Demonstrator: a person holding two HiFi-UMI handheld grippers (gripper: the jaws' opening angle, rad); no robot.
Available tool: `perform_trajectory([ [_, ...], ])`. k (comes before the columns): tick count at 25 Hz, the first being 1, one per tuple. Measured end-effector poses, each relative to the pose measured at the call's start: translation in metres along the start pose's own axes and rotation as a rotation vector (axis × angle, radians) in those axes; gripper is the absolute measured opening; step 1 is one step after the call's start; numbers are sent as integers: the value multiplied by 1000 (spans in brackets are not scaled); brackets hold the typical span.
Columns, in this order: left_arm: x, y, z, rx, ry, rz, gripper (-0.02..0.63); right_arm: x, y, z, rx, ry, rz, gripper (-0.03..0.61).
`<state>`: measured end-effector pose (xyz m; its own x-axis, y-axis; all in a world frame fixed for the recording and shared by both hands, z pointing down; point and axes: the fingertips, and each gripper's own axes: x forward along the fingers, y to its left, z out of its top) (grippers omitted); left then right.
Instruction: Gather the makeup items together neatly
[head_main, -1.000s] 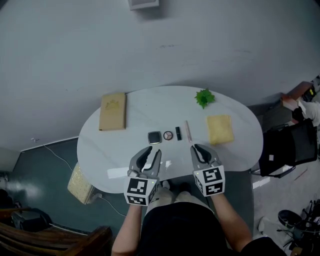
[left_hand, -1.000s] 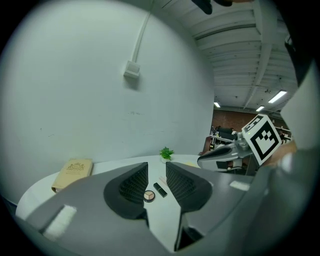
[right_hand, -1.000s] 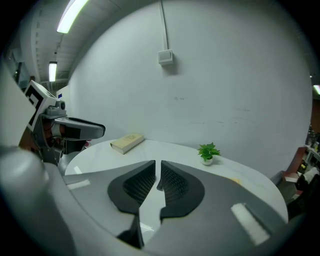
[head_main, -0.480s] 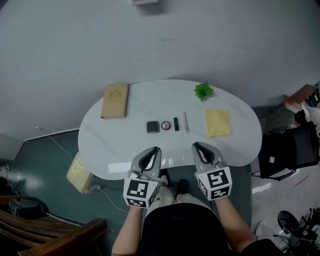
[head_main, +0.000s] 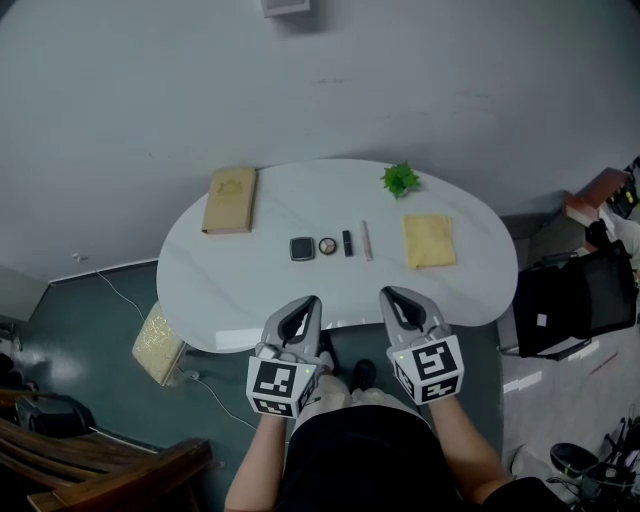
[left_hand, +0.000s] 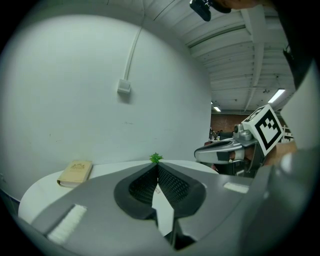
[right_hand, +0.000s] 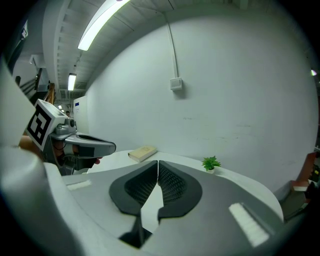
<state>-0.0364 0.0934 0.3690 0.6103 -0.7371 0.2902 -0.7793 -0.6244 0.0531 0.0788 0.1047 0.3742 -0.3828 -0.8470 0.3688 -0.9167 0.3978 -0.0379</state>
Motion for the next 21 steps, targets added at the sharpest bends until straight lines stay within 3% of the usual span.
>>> perform_trajectory([
  [21, -4, -11, -3, 1, -3, -3, 0, -9, 7, -3, -5, -6, 18, 11],
])
